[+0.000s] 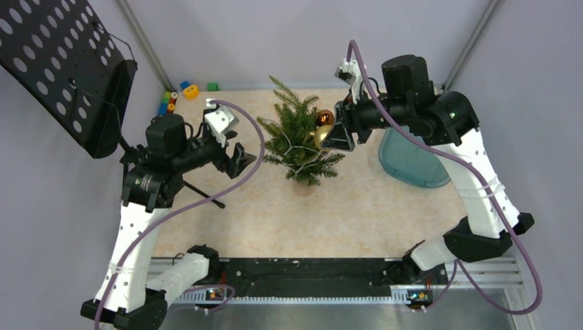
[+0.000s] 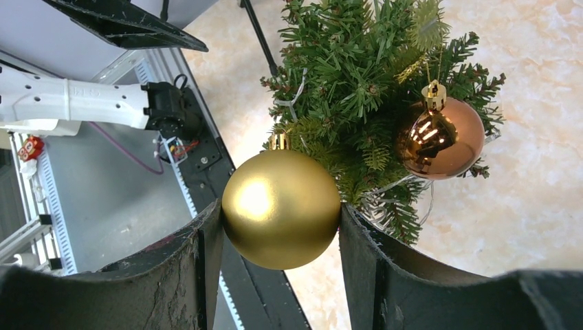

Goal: Decorate the small christmas tree

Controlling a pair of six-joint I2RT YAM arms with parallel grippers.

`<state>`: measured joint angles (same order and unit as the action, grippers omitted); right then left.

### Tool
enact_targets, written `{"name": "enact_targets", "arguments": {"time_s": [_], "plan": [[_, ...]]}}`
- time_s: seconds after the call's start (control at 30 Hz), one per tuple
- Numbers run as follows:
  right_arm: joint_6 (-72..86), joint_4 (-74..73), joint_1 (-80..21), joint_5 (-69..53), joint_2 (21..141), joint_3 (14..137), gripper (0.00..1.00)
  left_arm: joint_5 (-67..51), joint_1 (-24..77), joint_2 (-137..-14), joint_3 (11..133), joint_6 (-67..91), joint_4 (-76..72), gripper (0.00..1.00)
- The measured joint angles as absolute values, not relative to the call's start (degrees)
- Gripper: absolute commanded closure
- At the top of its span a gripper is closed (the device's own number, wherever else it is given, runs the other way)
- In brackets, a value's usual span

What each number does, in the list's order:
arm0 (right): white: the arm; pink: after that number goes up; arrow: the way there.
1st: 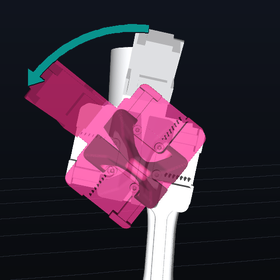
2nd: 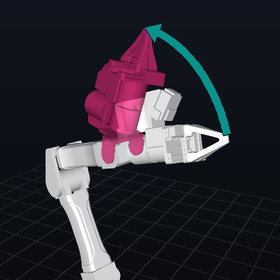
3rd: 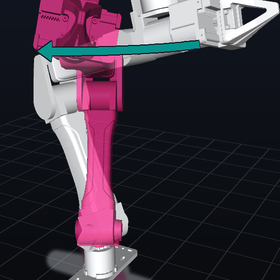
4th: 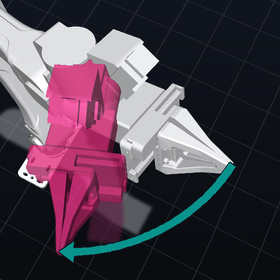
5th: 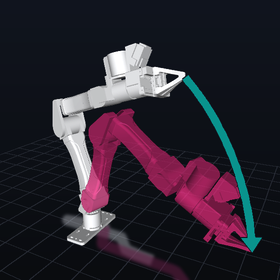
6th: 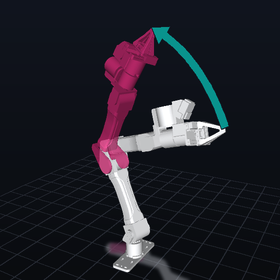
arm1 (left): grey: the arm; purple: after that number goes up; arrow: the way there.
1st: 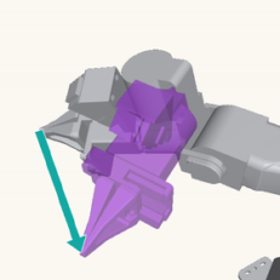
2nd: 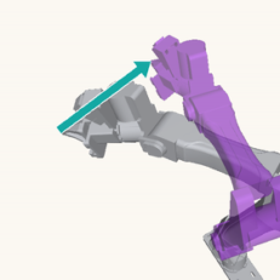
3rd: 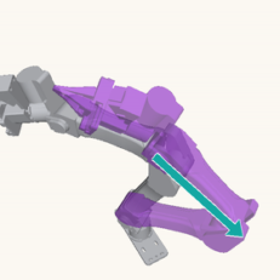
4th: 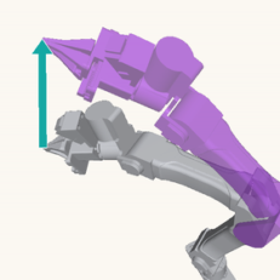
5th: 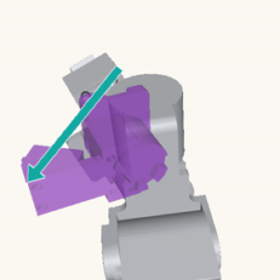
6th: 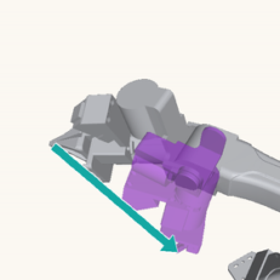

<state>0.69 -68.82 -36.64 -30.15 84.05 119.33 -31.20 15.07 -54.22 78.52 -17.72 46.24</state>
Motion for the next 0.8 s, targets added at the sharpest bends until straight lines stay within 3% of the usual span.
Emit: {"name": "enact_targets", "arguments": {"time_s": [0.8], "plan": [[-1.48,-69.91,-36.64,-27.07,83.61,120.40,1.00,-31.73,15.07,-54.22,78.52,-17.72,46.24,0.12]]}}
